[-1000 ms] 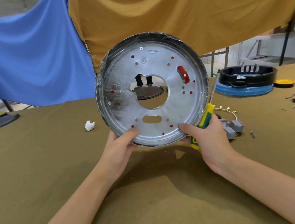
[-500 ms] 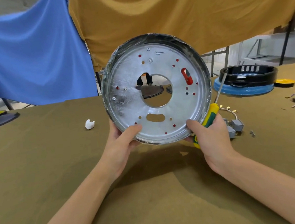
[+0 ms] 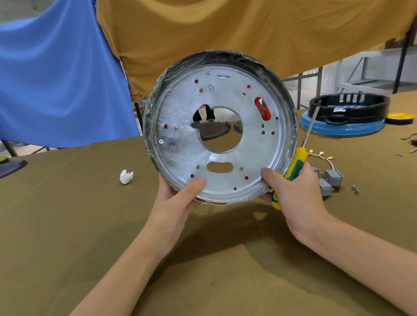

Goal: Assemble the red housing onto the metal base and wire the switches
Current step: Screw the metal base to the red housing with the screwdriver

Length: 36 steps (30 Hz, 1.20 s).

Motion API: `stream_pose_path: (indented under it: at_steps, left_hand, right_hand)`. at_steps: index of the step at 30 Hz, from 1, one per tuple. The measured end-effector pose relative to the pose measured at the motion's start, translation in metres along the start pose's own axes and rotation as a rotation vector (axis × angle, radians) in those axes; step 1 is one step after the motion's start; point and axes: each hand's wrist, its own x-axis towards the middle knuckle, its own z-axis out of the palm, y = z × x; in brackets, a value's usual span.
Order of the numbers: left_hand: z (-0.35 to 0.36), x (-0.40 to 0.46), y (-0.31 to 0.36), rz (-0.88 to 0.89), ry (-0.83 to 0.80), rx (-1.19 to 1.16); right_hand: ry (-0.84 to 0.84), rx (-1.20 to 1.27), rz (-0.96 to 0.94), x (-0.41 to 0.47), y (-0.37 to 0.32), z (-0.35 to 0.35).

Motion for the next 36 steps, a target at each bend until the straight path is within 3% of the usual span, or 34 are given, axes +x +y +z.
stream_pose_path:
  at_steps: [9, 14, 16, 19, 22, 24, 29, 34, 36]
  left_hand:
    - [0.012, -0.002, -0.010, -0.104, 0.006, -0.068]
    - [0.005, 0.005, -0.008, -0.112, 0.179, -0.148]
    - [0.000, 0.008, -0.004, -0.138, 0.223, -0.199]
    - [-0.008, 0.011, 0.002, -0.161, 0.355, -0.290]
    - [-0.016, 0.011, 0.006, -0.163, 0.479, -0.347]
    - [-0.019, 0.011, 0.005, -0.157, 0.486, -0.341]
    - [-0.014, 0.008, 0.001, -0.129, 0.380, -0.280]
    - [-0.010, 0.007, 0.000, -0.109, 0.315, -0.249]
    - [-0.012, 0.007, -0.001, -0.129, 0.302, -0.240]
  right_hand:
    - [-0.011, 0.074, 0.062, -0.001, 0.001, 0.005]
    - [-0.176, 0.095, 0.114, -0.001, -0.007, 0.006]
    - [-0.152, -0.089, 0.151, -0.001, -0.012, 0.006]
    - [-0.205, -0.559, 0.221, 0.000, -0.016, -0.001]
    - [-0.287, -1.076, 0.083, 0.000, -0.015, -0.006]
    - [-0.281, -1.274, -0.042, -0.004, -0.014, -0.003]
    - [-0.258, -1.449, -0.257, -0.011, -0.006, -0.002]
    - [-0.207, -1.210, -0.203, 0.001, -0.020, -0.017]
    - [-0.165, -1.271, -0.179, 0.013, -0.031, -0.033]
